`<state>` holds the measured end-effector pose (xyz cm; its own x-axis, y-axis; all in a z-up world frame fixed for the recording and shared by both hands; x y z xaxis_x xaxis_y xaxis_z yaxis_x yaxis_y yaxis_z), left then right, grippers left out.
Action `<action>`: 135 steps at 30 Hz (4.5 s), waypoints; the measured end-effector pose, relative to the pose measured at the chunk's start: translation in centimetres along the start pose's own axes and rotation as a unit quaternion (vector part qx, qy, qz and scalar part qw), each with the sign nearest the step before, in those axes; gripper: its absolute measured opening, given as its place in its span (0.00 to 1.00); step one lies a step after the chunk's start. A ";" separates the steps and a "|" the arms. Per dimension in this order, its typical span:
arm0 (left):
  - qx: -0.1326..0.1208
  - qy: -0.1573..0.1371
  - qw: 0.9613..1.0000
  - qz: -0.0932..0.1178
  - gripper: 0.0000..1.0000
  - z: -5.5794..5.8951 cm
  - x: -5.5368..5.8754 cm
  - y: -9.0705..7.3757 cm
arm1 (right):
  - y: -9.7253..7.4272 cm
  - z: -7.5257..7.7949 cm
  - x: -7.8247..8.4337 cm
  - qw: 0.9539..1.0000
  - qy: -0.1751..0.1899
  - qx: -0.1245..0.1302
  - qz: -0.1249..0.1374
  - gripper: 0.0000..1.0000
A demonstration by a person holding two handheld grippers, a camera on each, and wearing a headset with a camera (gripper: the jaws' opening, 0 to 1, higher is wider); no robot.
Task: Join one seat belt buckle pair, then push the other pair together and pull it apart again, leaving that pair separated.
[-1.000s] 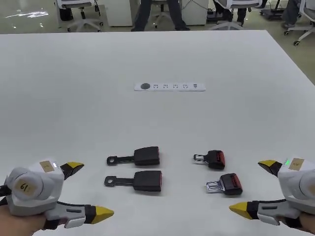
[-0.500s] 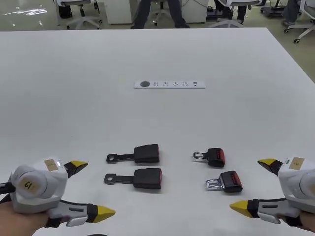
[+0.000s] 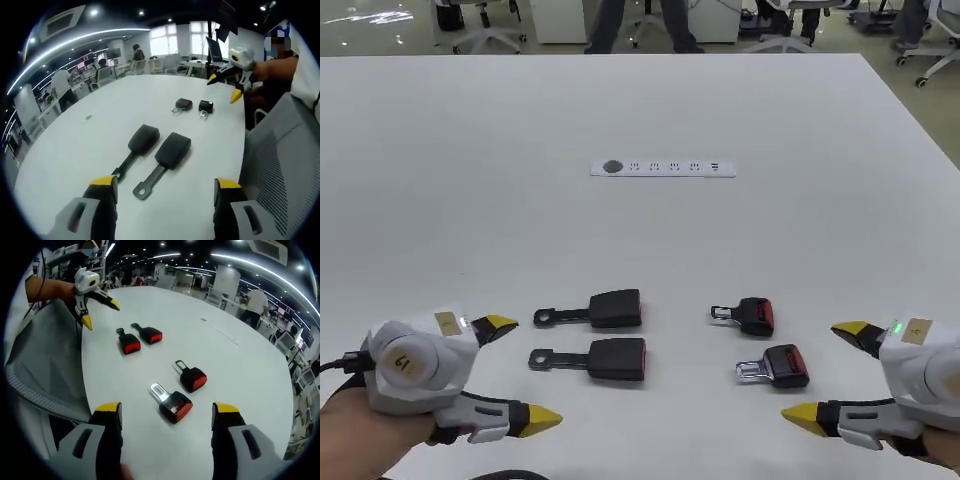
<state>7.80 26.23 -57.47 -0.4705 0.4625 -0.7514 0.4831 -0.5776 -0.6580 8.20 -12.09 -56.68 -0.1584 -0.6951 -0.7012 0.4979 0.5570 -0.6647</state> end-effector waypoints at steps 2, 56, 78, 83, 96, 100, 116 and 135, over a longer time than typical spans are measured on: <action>0.007 0.000 1.000 0.000 0.78 0.0 -0.4 0.5 | 0.1 -0.1 0.0 1.000 -0.002 -0.005 0.001 0.70; 0.107 0.153 0.976 -0.116 0.52 0.3 -4.2 9.1 | 6.7 3.3 2.0 0.967 -0.181 -0.154 -0.097 0.38; 0.131 0.206 0.958 -0.151 0.42 0.5 -3.6 10.3 | 7.3 3.5 2.3 0.955 -0.196 -0.187 -0.119 0.34; 0.125 0.218 0.955 -0.156 0.38 0.2 -3.3 10.6 | 7.3 3.4 2.4 0.957 -0.183 -0.192 -0.118 0.34; 0.127 0.228 0.954 -0.147 0.33 0.5 -2.9 10.8 | 7.0 3.4 2.5 0.956 -0.175 -0.207 -0.113 0.33; 0.126 0.219 0.957 -0.144 0.32 0.5 -2.9 10.9 | 7.0 3.4 2.5 0.956 -0.175 -0.207 -0.114 0.33; 0.128 0.203 0.961 -0.141 0.32 0.5 -3.0 10.8 | 7.5 3.9 2.7 0.954 -0.174 -0.212 -0.123 0.33; 0.135 0.199 0.960 -0.142 0.32 0.1 -3.0 10.7 | 9.2 1.5 0.0 0.949 -0.194 -0.218 -0.117 0.33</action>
<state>14.31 18.53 -62.27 -0.2090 0.8168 -0.5378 0.1424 -0.5186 -0.8430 14.08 -7.68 -62.42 0.1472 -0.8908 -0.4299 0.0739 0.4434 -0.8933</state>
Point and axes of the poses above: the centre of the closed fingertips' face, and the gripper's own axes: y roughly forward along the fingers, z roughly to its right, x roughly out of its underside, the point moved 8 cm from there along -y, roughly backward along the fingers, and after that the axes turned 10 degrees about -y, right-handed, at the moved point
